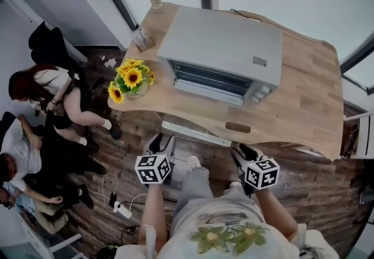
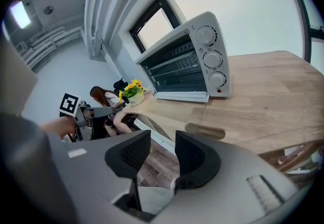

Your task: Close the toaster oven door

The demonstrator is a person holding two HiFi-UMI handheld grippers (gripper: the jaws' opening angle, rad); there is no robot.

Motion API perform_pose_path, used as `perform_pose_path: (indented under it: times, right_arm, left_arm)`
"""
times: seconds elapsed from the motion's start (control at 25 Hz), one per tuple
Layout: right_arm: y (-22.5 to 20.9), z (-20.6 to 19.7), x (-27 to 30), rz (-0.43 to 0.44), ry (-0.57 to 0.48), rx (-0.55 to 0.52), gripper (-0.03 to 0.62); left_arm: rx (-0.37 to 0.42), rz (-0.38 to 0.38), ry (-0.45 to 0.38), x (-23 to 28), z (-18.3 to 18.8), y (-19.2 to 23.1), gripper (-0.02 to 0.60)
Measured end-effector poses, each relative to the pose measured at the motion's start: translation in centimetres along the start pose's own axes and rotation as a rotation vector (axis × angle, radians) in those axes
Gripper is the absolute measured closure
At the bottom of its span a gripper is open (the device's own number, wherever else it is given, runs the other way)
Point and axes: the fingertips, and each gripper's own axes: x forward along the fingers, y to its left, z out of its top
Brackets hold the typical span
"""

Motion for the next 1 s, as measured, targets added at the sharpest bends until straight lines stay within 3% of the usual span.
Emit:
perform_pose_path:
  times: [0.28, 0.56, 1.0]
  right_arm:
    - [-1.1, -2.4, 2.5, -0.055, 0.051, 0.106, 0.433]
    - [-1.9, -4.1, 4.5, -0.118, 0.085, 0.132, 0.425]
    - [-3.8, -7.0, 6.7, -0.201, 0.111, 0.259, 0.413]
  left_arm:
    - [0.004, -0.025, 0.083, 2.7, -1.1, 3.3, 0.373]
    - [0.011, -0.068, 0.175, 5.4, -2.9, 5.9, 0.373]
    - [-0.088, -0.154, 0.282, 9.2, -5.4, 8.7, 0.373]
